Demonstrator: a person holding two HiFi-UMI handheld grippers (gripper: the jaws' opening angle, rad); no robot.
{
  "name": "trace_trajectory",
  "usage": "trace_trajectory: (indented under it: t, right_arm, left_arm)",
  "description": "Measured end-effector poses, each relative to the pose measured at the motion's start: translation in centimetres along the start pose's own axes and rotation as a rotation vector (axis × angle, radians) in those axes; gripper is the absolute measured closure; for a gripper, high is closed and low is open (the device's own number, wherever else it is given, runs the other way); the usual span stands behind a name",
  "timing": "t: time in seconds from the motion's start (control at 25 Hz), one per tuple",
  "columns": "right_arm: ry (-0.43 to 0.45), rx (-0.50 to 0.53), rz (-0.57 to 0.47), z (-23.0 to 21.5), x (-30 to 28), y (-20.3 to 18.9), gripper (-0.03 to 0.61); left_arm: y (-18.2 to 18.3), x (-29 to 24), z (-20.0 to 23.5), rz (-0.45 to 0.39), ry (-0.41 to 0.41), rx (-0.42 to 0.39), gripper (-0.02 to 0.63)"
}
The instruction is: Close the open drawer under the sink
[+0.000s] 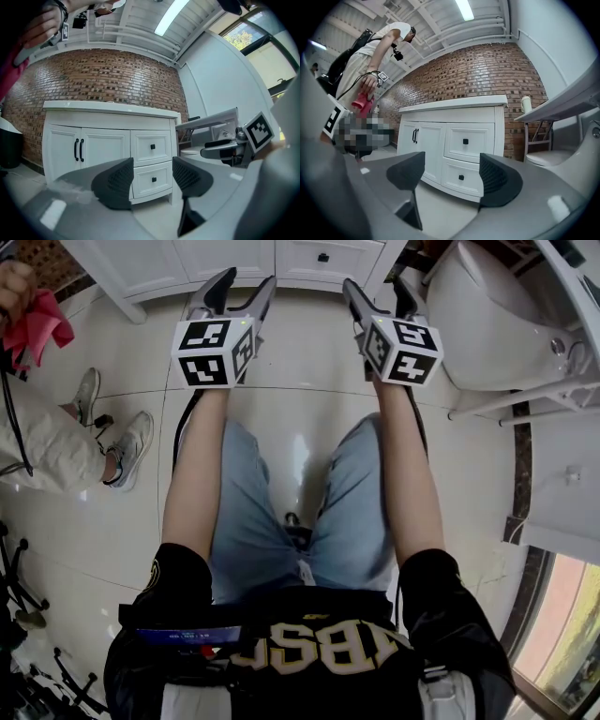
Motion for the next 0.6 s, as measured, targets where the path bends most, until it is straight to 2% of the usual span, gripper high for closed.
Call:
trace_trajectory:
  t: [0.6]
  right_arm:
    - [0.008, -0.023, 0.04, 0.39, -0.14, -0.41, 0.222]
  left_arm:
    - [-0.15, -0.08, -0.05, 0.015, -0.023, 0.009, 0.353]
Point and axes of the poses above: the fingertips, and each gripper's own axes: x backward along the fingers, z to its left, y out of its top, the point moved 10 cm from there along x, backward along the fingers, and after that the axes turned 8 degrees about -x, right-handed, at the moved point
